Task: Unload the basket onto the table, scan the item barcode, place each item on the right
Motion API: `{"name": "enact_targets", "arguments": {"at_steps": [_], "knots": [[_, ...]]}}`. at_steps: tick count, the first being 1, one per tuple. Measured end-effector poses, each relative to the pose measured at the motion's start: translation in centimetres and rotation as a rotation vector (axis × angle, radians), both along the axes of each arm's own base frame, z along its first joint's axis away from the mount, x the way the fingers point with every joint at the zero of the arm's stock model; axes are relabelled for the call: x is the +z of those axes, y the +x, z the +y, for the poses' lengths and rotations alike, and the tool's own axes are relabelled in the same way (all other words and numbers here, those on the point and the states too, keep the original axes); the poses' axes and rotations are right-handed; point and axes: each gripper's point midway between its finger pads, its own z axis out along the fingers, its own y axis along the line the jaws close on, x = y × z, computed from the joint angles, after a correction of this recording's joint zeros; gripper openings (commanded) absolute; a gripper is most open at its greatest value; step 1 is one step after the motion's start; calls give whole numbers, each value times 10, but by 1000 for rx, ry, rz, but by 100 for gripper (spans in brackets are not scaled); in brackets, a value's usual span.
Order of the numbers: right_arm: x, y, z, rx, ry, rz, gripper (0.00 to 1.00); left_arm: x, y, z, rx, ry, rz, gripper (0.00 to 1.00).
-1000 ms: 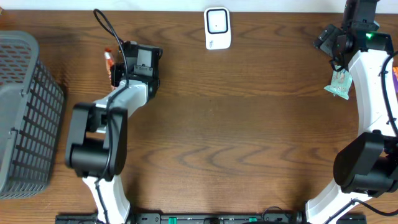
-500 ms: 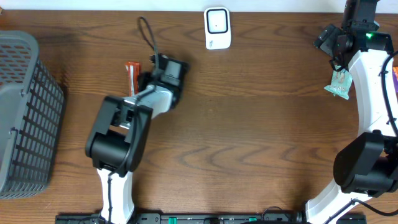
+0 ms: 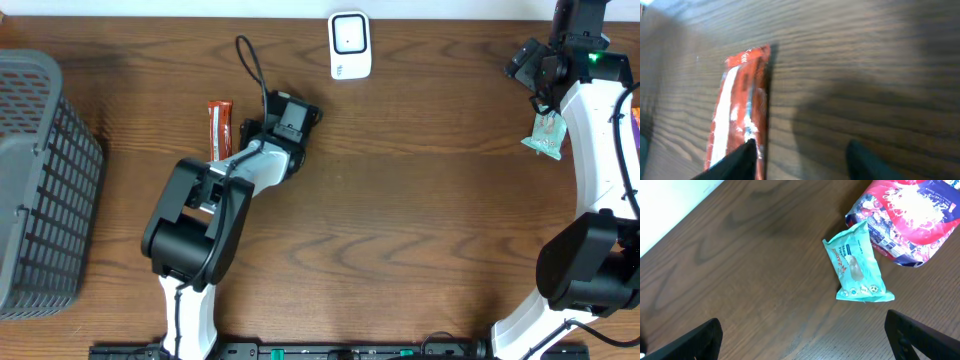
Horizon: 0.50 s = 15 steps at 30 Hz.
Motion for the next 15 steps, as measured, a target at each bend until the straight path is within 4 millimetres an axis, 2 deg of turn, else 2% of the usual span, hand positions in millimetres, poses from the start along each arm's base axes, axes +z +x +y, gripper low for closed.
{"name": "enact_targets", "arguments": {"at_steps": [5, 8, 11, 15], "knots": [[0, 0, 0, 0, 0, 0, 99, 27, 6, 27, 54, -31, -39, 76], [0, 0, 0, 0, 0, 0, 99, 38, 5, 53, 100, -27, -37, 77], [0, 0, 0, 0, 0, 0, 99, 26, -5, 79, 128, -58, 48, 77], [0, 0, 0, 0, 0, 0, 99, 5, -13, 93, 123, -218, 142, 77]]}}
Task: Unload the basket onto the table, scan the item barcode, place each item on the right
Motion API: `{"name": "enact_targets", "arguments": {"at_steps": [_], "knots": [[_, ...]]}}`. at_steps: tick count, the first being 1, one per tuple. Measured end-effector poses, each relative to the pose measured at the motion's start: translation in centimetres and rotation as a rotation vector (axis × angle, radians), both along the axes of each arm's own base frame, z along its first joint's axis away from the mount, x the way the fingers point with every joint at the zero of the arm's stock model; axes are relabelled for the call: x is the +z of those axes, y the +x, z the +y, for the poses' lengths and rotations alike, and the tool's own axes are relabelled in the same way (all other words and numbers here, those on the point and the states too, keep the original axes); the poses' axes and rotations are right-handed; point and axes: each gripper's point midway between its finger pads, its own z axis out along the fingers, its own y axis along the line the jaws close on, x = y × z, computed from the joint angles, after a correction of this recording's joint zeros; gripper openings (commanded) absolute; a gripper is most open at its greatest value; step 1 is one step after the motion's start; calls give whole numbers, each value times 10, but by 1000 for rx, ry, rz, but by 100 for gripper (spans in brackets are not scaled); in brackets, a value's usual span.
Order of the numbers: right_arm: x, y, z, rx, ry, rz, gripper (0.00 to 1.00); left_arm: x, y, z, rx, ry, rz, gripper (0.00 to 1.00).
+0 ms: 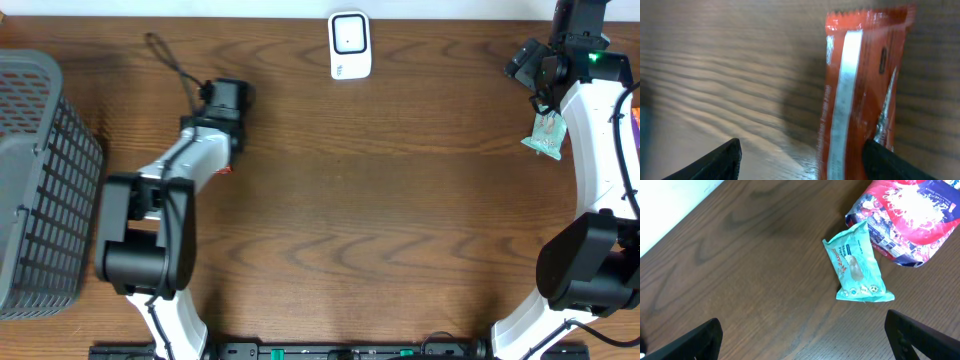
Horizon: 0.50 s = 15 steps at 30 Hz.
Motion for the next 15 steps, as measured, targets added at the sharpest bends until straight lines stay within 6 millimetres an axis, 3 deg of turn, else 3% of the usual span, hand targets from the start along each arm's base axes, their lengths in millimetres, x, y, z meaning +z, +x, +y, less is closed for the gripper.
{"name": "enact_targets", "arguments": {"at_steps": [7, 15], "knots": [[0, 0, 0, 0, 0, 0, 99, -10, 1, -4, -47, -185, 22, 77], [0, 0, 0, 0, 0, 0, 99, -13, -1, -41, -163, -368, 45, 77]]}}
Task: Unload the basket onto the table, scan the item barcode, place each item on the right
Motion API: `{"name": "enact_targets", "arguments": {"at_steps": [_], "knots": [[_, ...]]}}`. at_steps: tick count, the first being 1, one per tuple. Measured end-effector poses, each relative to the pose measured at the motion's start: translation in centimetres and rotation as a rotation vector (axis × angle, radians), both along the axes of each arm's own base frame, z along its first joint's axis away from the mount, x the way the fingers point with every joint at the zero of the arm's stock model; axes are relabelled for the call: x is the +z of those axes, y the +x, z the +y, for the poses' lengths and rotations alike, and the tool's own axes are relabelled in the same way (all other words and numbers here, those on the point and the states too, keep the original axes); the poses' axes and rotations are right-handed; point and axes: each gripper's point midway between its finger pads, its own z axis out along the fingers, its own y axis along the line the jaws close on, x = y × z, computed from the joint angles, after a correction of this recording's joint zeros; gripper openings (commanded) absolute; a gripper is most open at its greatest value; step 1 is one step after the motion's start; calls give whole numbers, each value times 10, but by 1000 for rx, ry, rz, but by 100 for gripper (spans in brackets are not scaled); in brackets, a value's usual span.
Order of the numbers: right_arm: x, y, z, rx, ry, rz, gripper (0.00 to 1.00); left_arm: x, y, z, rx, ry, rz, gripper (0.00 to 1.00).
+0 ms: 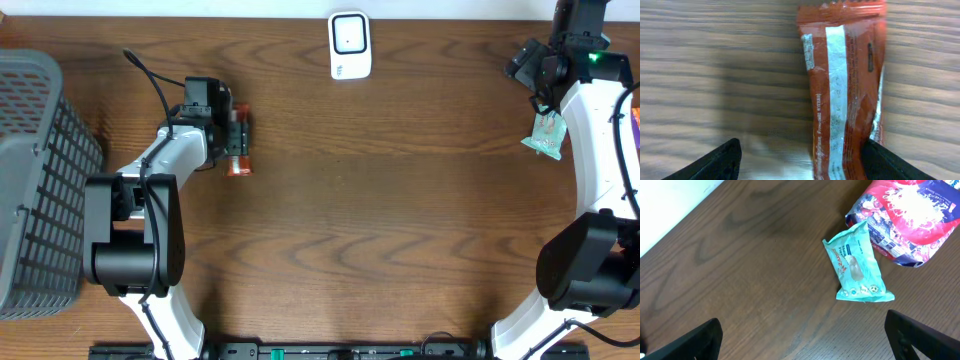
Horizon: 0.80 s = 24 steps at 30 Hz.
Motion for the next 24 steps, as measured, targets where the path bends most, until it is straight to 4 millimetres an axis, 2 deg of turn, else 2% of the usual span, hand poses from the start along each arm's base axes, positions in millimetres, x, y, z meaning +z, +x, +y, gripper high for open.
{"name": "enact_targets", "arguments": {"at_steps": [4, 9, 11, 15, 17, 19, 24], "knots": [[0, 0, 0, 0, 0, 0, 99, 1, -1, -17, -44, -84, 3, 77], [0, 0, 0, 0, 0, 0, 99, 6, -5, -26, -66, -132, 12, 77], [0, 0, 0, 0, 0, 0, 99, 19, -4, -31, -81, -159, -14, 77], [0, 0, 0, 0, 0, 0, 99, 64, 0, -43, -123, -212, -111, 77], [0, 0, 0, 0, 0, 0, 99, 78, 1, -47, -140, -220, -142, 76], [0, 0, 0, 0, 0, 0, 99, 78, -2, -50, -151, -206, -136, 77], [0, 0, 0, 0, 0, 0, 99, 53, -14, -57, -189, -92, -57, 76]]}}
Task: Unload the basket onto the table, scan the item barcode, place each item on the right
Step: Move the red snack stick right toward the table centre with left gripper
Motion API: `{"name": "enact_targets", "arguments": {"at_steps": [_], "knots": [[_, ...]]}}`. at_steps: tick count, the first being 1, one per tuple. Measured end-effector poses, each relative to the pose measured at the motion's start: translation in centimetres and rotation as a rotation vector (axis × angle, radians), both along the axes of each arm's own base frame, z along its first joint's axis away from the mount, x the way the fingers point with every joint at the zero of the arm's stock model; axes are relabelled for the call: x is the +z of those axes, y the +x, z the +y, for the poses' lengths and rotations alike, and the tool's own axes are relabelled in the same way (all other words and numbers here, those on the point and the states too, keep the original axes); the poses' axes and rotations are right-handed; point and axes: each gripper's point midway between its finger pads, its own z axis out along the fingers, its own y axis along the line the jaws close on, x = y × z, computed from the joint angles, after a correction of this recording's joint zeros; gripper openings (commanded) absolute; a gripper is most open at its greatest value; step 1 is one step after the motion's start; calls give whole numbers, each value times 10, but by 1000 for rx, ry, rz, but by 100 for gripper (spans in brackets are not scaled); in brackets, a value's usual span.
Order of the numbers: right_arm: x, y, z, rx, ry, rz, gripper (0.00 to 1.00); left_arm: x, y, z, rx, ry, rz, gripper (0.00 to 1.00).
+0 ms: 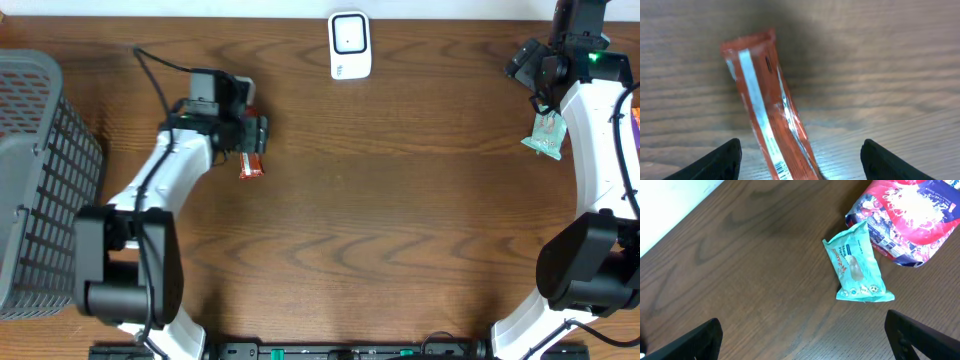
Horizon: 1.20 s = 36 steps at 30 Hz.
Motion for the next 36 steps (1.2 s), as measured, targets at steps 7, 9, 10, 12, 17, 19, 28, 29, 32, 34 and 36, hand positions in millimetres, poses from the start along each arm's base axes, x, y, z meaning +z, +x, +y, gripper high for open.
{"name": "enact_targets", "arguments": {"at_steps": [7, 9, 10, 12, 17, 19, 28, 29, 32, 34, 36], "knots": [[0, 0, 0, 1, 0, 0, 99, -48, -12, -3, -30, 211, 84, 76], [0, 0, 0, 1, 0, 0, 99, -56, -14, -2, -33, 242, 99, 76], [0, 0, 0, 0, 0, 0, 99, -58, -14, -2, -34, 249, 104, 76], [0, 0, 0, 1, 0, 0, 99, -58, -13, 0, -35, 265, 98, 76], [0, 0, 0, 0, 0, 0, 99, -59, -13, 3, -33, 279, 98, 68], [0, 0, 0, 0, 0, 0, 99, -59, -12, 3, -33, 280, 100, 59], [0, 0, 0, 0, 0, 0, 99, -62, -4, 4, -1, 284, 90, 7], [0, 0, 0, 0, 0, 0, 99, -61, -4, 4, 13, 281, 89, 7], [0, 0, 0, 0, 0, 0, 99, -60, -3, 4, 61, 257, 88, 7], [0, 0, 0, 0, 0, 0, 99, -58, -3, 1, 79, 224, 90, 7], [0, 0, 0, 0, 0, 0, 99, -52, -3, -7, 91, 157, 89, 7]]}}
